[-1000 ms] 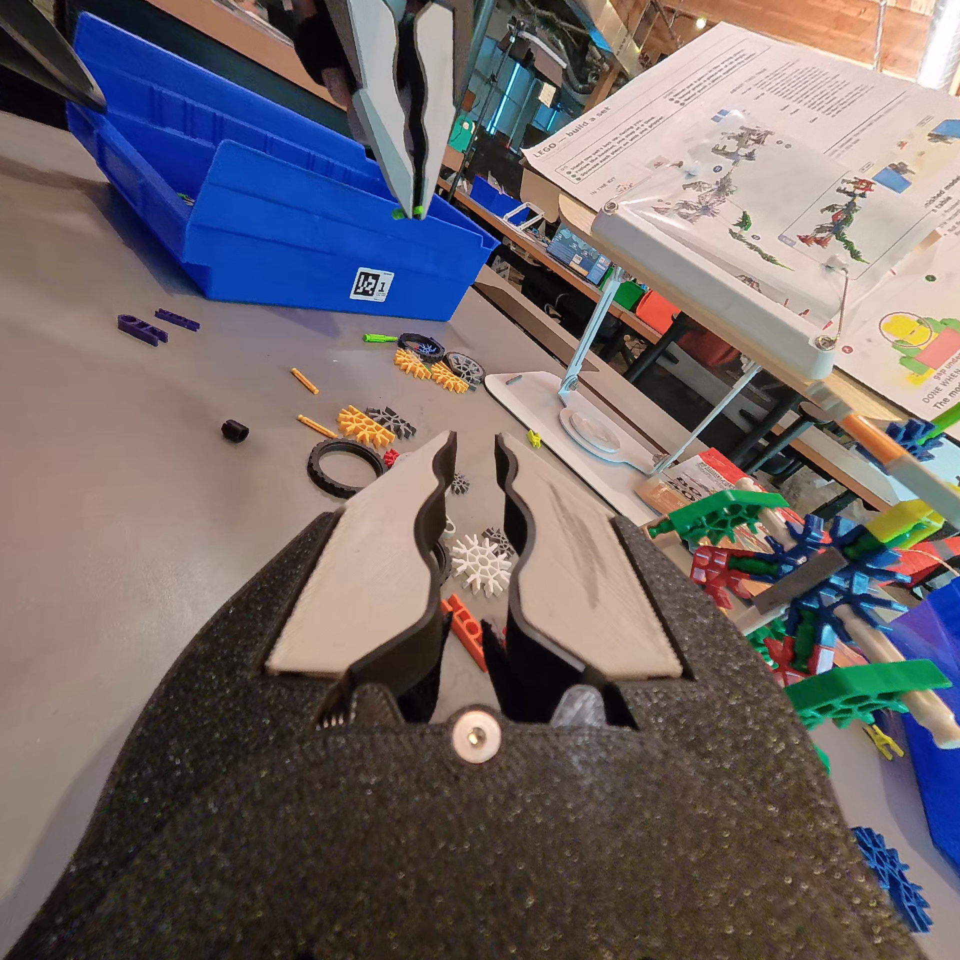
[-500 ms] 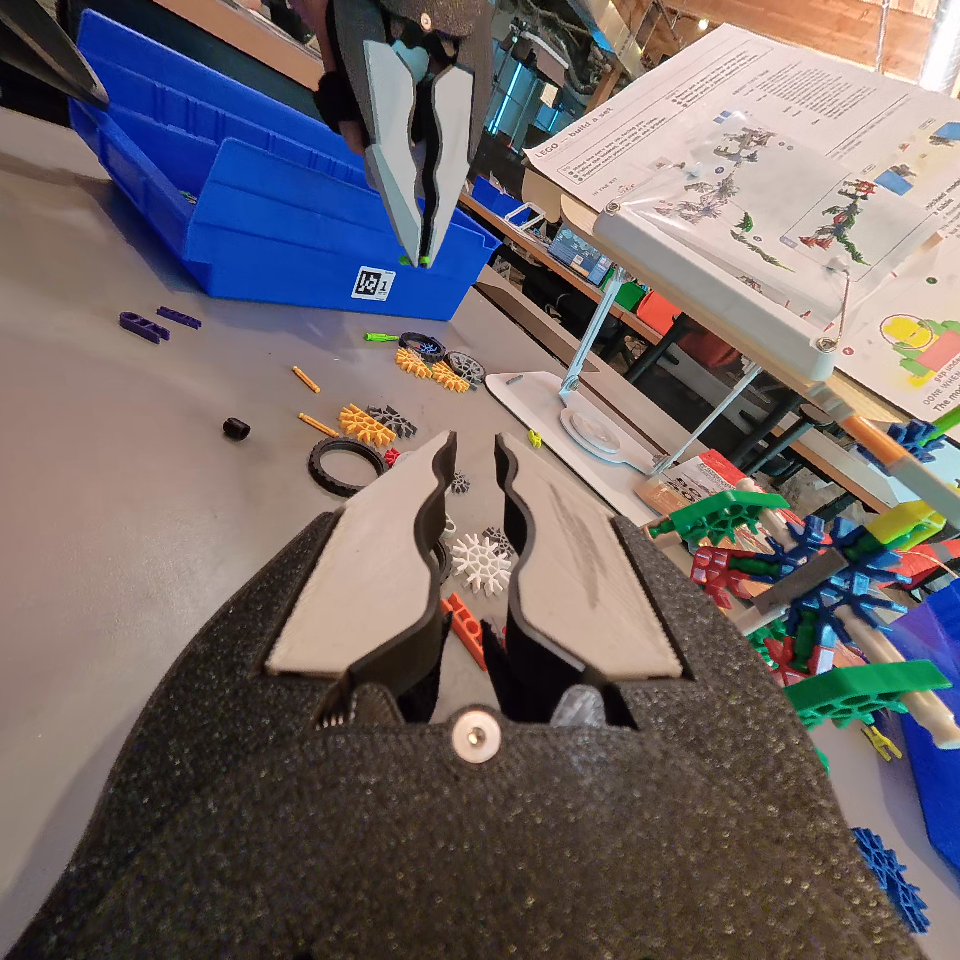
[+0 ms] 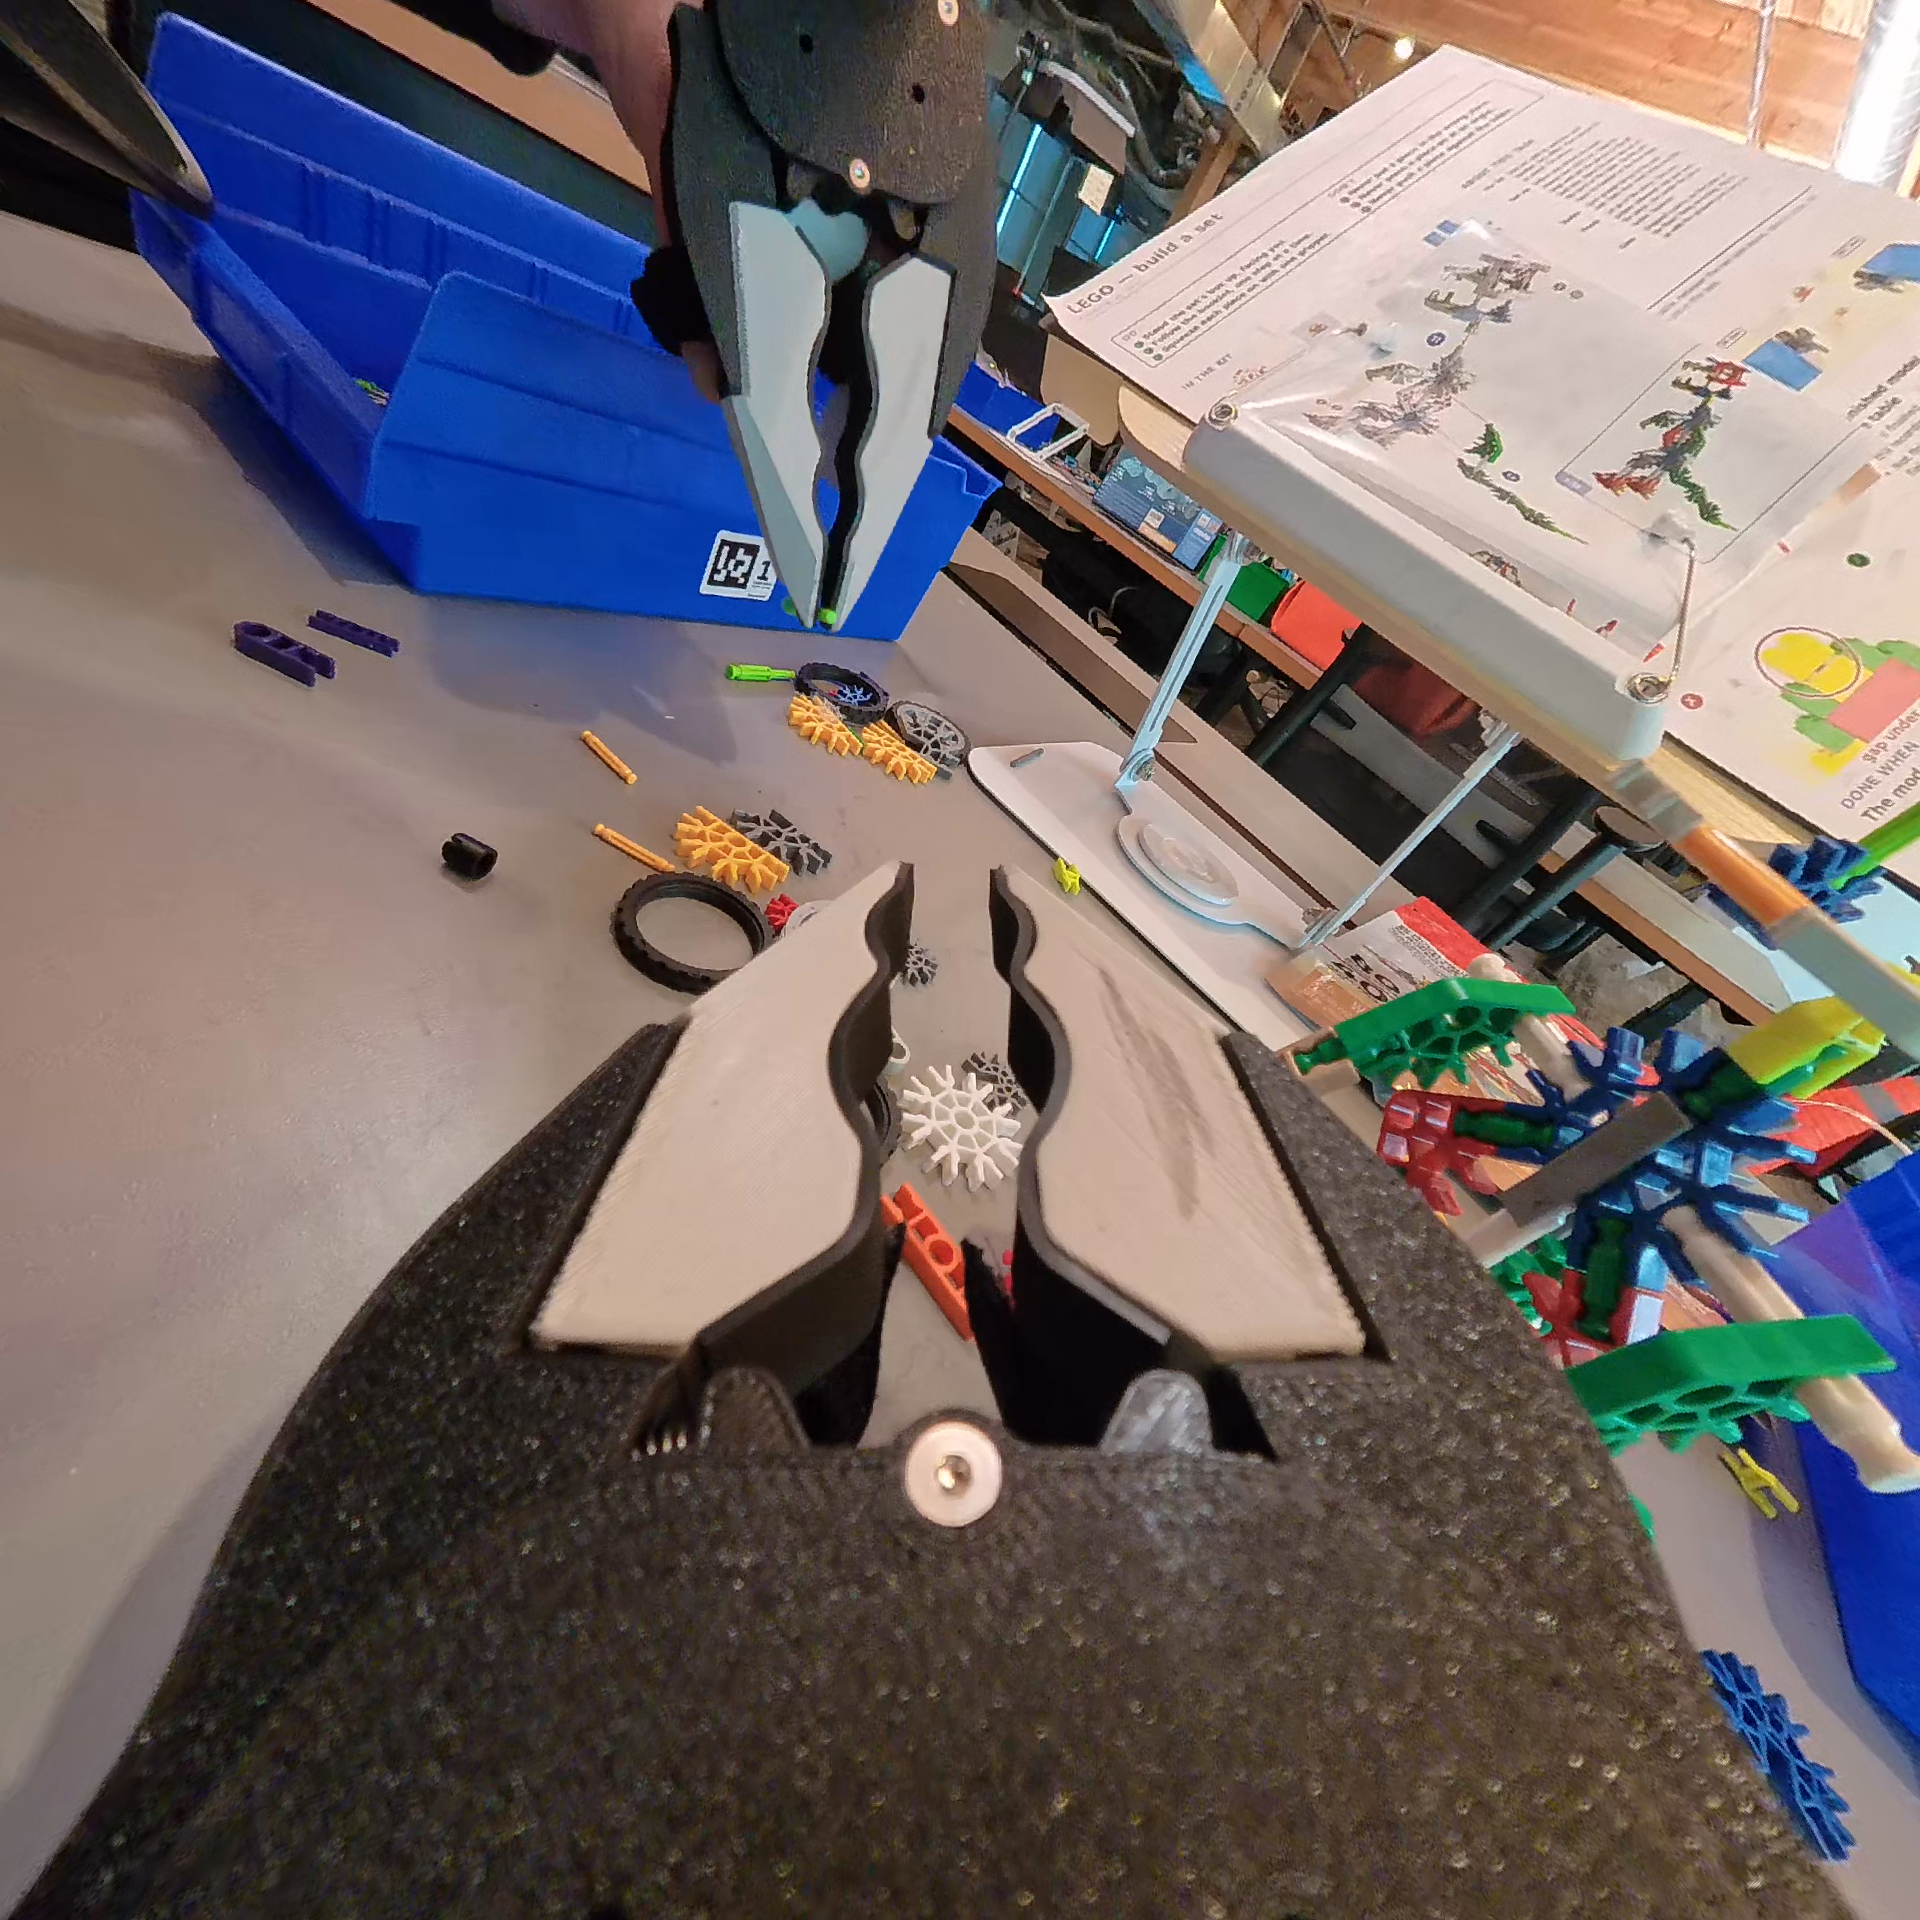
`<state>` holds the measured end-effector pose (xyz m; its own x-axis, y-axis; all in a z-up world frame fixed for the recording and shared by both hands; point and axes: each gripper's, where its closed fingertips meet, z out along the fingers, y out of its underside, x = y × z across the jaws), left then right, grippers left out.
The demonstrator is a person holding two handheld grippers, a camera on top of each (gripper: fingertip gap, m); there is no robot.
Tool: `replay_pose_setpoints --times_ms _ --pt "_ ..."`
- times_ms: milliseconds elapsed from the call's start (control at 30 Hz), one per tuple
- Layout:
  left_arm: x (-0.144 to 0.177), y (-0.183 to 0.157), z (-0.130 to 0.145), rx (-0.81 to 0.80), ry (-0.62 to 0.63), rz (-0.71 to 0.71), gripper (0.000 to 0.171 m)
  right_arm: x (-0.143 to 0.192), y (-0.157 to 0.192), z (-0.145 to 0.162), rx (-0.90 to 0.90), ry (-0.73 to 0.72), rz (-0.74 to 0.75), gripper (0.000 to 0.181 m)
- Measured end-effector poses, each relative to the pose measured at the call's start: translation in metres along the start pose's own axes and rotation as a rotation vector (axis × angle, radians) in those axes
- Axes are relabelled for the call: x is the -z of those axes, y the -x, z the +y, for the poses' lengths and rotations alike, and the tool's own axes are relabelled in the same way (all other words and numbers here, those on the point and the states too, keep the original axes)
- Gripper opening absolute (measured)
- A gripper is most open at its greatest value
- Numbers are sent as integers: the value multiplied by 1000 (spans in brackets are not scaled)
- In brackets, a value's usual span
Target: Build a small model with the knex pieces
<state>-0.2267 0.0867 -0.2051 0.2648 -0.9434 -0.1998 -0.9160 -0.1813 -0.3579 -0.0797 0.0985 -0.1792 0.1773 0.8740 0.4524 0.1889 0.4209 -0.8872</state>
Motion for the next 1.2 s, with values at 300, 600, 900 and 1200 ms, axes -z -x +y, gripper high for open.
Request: replay_pose_setpoints --times_ms 300,600,900,1200 --pt "-20 -15 4 -45 73 88 2 0 0 0 -1 0 -3 13" --pt "-37 -20 12 -105 206 179 2 0 2 0 8 3 -8 13" --pt "-49 -25 12 -43 195 263 19 0 1 0 2 1 -8 13" --pt "43 22 20 122 22 -33 18 -1 1 1 2 7 -8 13"
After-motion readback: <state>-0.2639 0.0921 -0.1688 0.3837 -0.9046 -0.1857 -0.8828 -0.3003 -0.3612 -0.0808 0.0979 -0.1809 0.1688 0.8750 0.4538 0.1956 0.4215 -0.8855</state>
